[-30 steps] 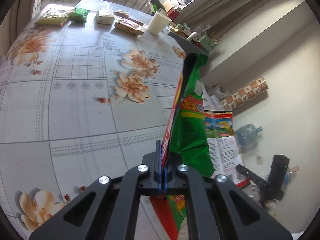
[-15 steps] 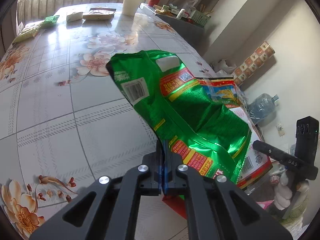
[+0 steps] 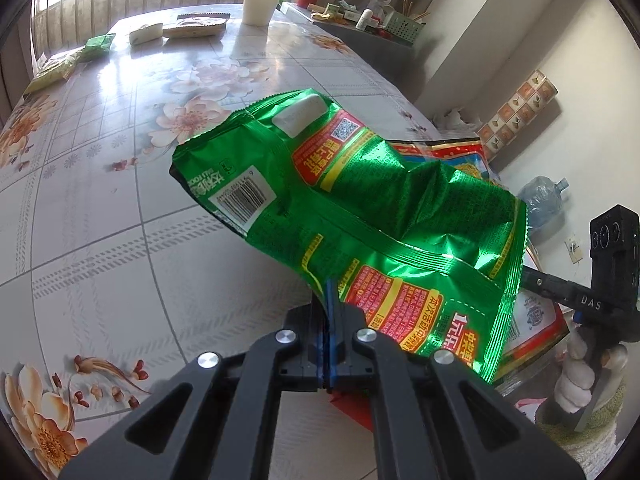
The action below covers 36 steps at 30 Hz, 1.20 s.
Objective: Collect trash
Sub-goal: 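Lift the green chip bag with the left tool while the right tool lifts the printed bag, then carry both bags over the blue wastebasket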
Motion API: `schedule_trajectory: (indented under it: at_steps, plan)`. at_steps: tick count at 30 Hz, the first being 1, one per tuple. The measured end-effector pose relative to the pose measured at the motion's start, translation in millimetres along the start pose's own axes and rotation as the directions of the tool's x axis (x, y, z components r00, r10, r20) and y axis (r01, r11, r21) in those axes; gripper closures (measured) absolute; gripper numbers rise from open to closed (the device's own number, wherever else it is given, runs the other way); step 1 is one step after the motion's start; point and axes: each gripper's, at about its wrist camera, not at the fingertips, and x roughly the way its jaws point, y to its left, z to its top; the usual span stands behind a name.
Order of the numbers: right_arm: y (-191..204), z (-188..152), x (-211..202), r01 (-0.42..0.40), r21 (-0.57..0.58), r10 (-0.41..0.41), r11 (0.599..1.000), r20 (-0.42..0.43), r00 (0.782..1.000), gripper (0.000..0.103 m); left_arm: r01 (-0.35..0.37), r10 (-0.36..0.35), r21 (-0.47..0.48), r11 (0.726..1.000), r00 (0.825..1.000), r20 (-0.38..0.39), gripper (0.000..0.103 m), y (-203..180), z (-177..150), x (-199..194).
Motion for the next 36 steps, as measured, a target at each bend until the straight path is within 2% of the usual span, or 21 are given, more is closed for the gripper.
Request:
schedule_trajectory:
  at_steps: [4, 11, 16, 21, 26, 27, 29, 32, 36]
  plan:
    - [16.5, -6.3, 1.6, 0.112, -0.095, -0.11, 0.989, 0.032, 0.993, 0.082, 0.004, -0.004, -0.021, 1.0, 1.0, 0.011, 0.101, 2.5, 0.7, -3.3]
    - [27.4, -14.4, -20.6, 0.159, -0.121, -0.144, 0.98, 0.126, 0.982, 0.083, 0.037, -0.034, -0.022, 0.999, 0.993, 0.112, 0.103, -7.6, 7.6, -36.5]
    - [23.6, -14.4, -52.9, 0.211, -0.096, -0.185, 0.973, 0.229, 0.956, 0.084, 0.092, -0.092, 0.01, 0.996, 0.979, 0.183, 0.103, -27.1, 21.0, -61.6]
    - [6.6, -21.0, -102.6, 0.279, -0.01, -0.26, 0.96, 0.334, 0.906, 0.085, 0.159, -0.175, 0.089, 0.983, 0.961, 0.213, 0.103, -65.0, 38.8, -73.9]
    - [-20.1, -29.9, -154.2, 0.339, 0.107, -0.351, 0.935, 0.427, 0.833, 0.09, 0.225, -0.264, 0.184, 0.957, 0.939, 0.222, 0.103, -111.3, 60.4, -75.8]
    - [-28.3, -30.8, -163.4, 0.345, 0.134, -0.367, 0.929, 0.442, 0.818, 0.095, 0.236, -0.278, 0.199, 0.951, 0.936, 0.218, 0.103, -122.0, 65.8, -73.6]
    - [-46.1, -31.9, -179.5, 0.343, 0.191, -0.392, 0.92, 0.465, 0.794, 0.101, 0.263, -0.308, 0.221, 0.939, 0.93, 0.202, 0.103, -142.7, 77.1, -67.3]
    - [-77.6, -34.0, -201.3, 0.346, 0.278, -0.442, 0.896, 0.492, 0.75, 0.101, 0.296, -0.345, 0.256, 0.92, 0.923, 0.171, 0.103, -177.6, 92.4, -53.1]
    - [-122.3, -32.2, -213.2, 0.358, 0.359, -0.501, 0.862, 0.494, 0.711, 0.101, 0.331, -0.37, 0.287, 0.899, 0.924, 0.095, 0.103, -226.3, 113.9, -15.0]
